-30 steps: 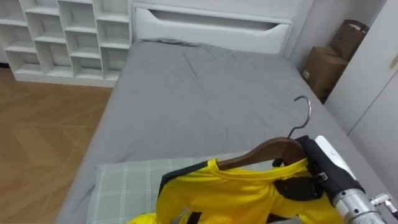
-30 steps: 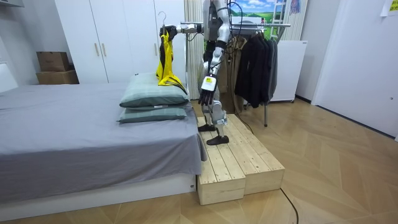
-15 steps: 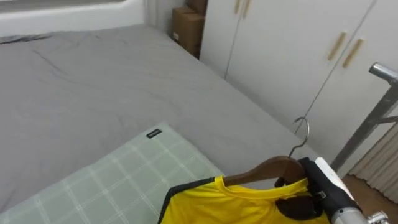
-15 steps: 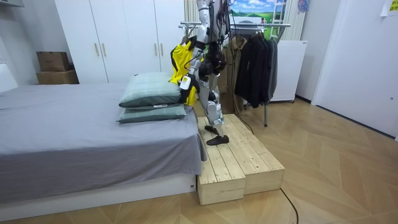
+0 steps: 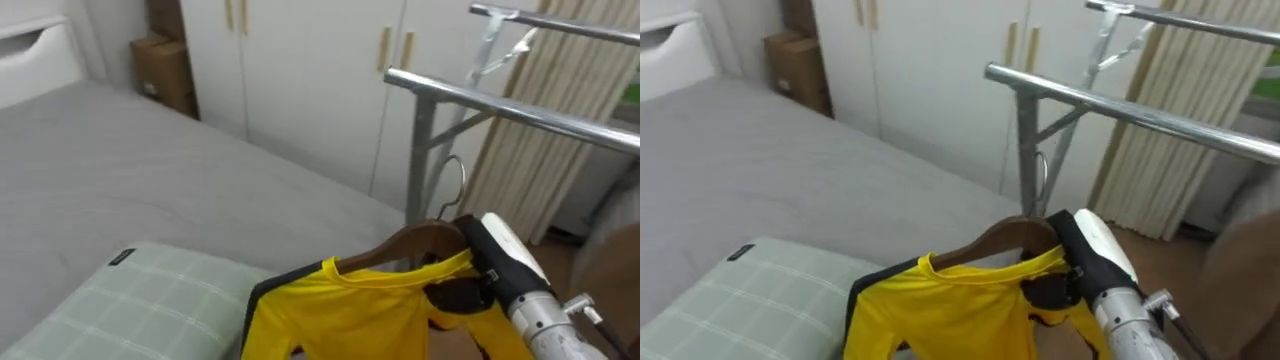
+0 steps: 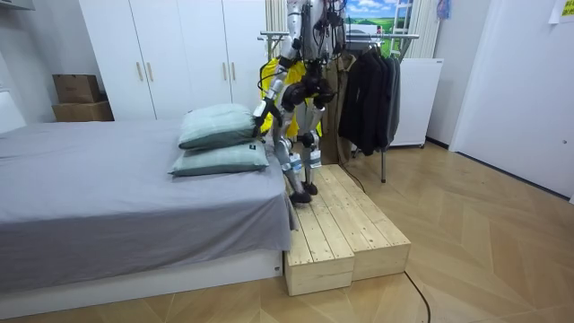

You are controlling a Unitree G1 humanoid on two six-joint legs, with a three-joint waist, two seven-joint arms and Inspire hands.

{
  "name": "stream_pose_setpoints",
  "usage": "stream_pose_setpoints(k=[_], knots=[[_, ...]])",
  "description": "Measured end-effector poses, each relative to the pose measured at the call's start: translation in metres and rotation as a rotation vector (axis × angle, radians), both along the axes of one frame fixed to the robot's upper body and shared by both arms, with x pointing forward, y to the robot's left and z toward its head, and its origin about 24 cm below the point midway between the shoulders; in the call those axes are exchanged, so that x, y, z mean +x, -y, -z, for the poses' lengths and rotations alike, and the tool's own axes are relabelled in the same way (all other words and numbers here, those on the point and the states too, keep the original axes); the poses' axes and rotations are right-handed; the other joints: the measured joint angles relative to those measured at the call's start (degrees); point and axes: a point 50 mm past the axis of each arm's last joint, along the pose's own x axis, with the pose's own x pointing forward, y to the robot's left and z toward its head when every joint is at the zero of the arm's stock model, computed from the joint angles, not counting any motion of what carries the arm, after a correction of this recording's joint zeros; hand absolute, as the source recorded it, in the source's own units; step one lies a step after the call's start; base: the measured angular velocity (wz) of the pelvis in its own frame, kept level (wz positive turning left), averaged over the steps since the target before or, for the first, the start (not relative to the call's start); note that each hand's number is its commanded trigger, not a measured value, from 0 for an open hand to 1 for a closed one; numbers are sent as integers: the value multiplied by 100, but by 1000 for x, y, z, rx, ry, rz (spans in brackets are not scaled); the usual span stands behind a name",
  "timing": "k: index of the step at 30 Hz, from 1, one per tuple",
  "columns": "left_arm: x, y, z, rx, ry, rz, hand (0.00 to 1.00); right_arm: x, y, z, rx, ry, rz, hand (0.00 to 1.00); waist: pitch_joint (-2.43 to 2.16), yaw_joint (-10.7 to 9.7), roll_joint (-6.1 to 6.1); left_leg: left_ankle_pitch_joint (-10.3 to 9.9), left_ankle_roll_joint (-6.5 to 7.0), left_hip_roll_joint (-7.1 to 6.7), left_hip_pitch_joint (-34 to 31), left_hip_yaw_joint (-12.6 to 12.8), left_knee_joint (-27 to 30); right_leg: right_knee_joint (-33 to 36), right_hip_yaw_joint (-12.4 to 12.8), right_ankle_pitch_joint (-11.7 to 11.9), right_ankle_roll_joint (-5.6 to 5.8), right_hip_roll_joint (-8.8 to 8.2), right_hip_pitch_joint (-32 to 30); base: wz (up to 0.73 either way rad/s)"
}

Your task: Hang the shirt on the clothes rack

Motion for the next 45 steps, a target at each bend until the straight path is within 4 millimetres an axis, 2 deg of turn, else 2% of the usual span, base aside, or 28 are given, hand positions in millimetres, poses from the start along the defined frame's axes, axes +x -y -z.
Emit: stream_pose_setpoints(k=[1, 2, 3, 4, 5, 7, 9, 11, 12, 13, 14, 15, 16, 17, 19, 21, 22, 23, 24, 25, 26, 28, 38, 45], knots=[[1, 2, 0, 2, 8, 1, 0, 1, -4, -1, 0, 7, -13, 100, -11, 0, -17, 5, -6, -186, 34, -323, -595, -61, 370, 81, -23, 115, -16, -124], [4, 5, 1, 5, 27, 3, 0, 4, -7, -4, -4, 20, -26, 100, -11, -4, -24, 20, -28, -340, 72, -529, -1128, -143, 837, 213, -27, 287, -34, -123], [6, 7, 1, 4, 37, 3, 0, 5, -9, -5, -4, 24, -32, 100, -13, 2, -19, 29, -40, -372, 97, -588, -1367, -198, 1084, 292, -32, 386, -28, -130], [9, 11, 2, -1, 59, 6, 0, 8, -12, -7, -6, 34, -42, 100, -11, 16, 6, 102, -108, -460, 144, -679, -1758, -327, 1512, 460, 9, 520, 12, -125], [13, 14, 3, -14, 86, -7, 0, 8, -14, -7, -5, 40, -45, 100, -10, 19, 56, 124, -124, -485, 134, -780, -1946, -458, 1732, 581, 95, 603, 70, -121], [24, 15, 2, -26, 137, -40, 0, 7, -19, -5, -3, 36, -57, 100, -8, -29, 86, 238, -192, -510, 126, -1005, -2125, -493, 1981, 620, 164, 719, 110, -85], [30, 20, 3, -48, 172, -58, 0, 6, -22, -3, -5, 25, -68, 100, -42, -78, 148, 402, -138, -567, 164, -1134, -2395, -603, 2164, 644, 242, 770, 164, -64], [39, 25, 2, -69, 210, -36, 0, 6, -19, -2, -18, 24, -53, 100, -45, -136, 192, 708, -19, -660, 241, -1236, -2632, -683, 2278, 653, 299, 786, 165, -43], [42, 26, 2, -72, 221, -24, 0, 6, -17, -2, -24, 21, -43, 100, -48, -147, 207, 876, 28, -654, 263, -1236, -2657, -687, 2285, 637, 325, 808, 159, -20], [47, 27, 0, -76, 245, -10, 0, 6, -13, -1, -31, 10, -20, 100, -43, -138, 209, 950, 11, -629, 365, -1209, -2781, -693, 2311, 586, 398, 836, 128, -22], [50, 31, 1, -85, 253, 21, 0, 6, -12, -1, -34, 7, -6, 100, -46, -89, 196, 944, 24, -615, 442, -1076, -2873, -713, 2322, 544, 492, 815, 112, -39], [50, 33, 1, -91, 251, 38, 0, 6, -12, -1, -34, 11, -4, 100, -52, -24, 186, 929, 47, -602, 470, -966, -2892, -739, 2261, 539, 504, 771, 89, -77], [49, 36, 2, -99, 243, 64, 0, 7, -14, -5, -28, 28, -9, 100, -51, 127, 186, 876, 99, -570, 508, -735, -2898, -756, 1744, 496, 579, 547, -52, -104], [46, 37, 4, -103, 230, 74, 0, 7, -17, -10, -29, 52, -20, 100, -51, 230, 188, 785, 112, -542, 542, -543, -2878, -750, 925, 435, 645, 223, -208, -99], [39, 36, 6, -104, 205, 69, 0, 7, -20, -17, -17, 82, -31, 100, -54, 297, 157, 694, 120, -520, 610, -289, -2859, -737, 261, 393, 641, -56, -281, -67], [30, 35, 8, -113, 167, 59, 0, 7, -19, -19, -14, 96, -25, 100, -51, 295, 140, 567, 104, -537, 738, -133, -2838, -754, 569, 390, 580, 73, -170, -48], [28, 34, 9, -116, 163, 57, 0, 7, -19, -19, -11, 95, -25, 100, -51, 319, 140, 531, 93, -521, 762, -91, -2822, -754, 632, 398, 558, 107, -155, -52], [27, 33, 8, -121, 159, 46, 0, 7, -19, -19, 1, 93, -25, 100, -46, 373, 133, 469, 81, -491, 797, 29, -2812, -767, 731, 441, 450, 158, -145, -44], [27, 31, 8, -121, 161, 37, 0, 7, -19, -18, 9, 91, -25, 100, -43, 379, 129, 445, 78, -485, 803, 55, -2810, -776, 760, 463, 392, 177, -119, -39], [27, 30, 8, -118, 164, 26, 0, 7, -19, -18, 21, 87, -25, 100, -20, 369, 121, 418, 75, -469, 823, 103, -2808, -781, 764, 529, 282, 186, -105, -22], [26, 28, 8, -116, 166, 18, 0, 7, -19, -18, 34, 84, -24, 100, 0, 358, 88, 413, 72, -465, 831, 131, -2806, -777, 763, 539, 265, 188, -106, -14], [25, 27, 7, -115, 174, 3, 0, 8, -18, -18, 56, 84, -24, 100, 26, 322, 41, 396, 59, -452, 834, 117, -2806, -811, 807, 539, 263, 219, -81, -1], [18, 22, 7, -115, 170, -42, 0, 9, -12, -26, 62, 102, -33, 100, 8, 221, -90, 386, 58, -431, 922, 79, -2810, -974, 852, 549, 248, 243, 89, 1], [17, 21, 7, -115, 165, -33, 0, 10, -5, -41, 43, 148, -34, 100, -7, 228, -113, 383, 60, -432, 947, 71, -2809, -984, 841, 550, 247, 242, 119, 0]])
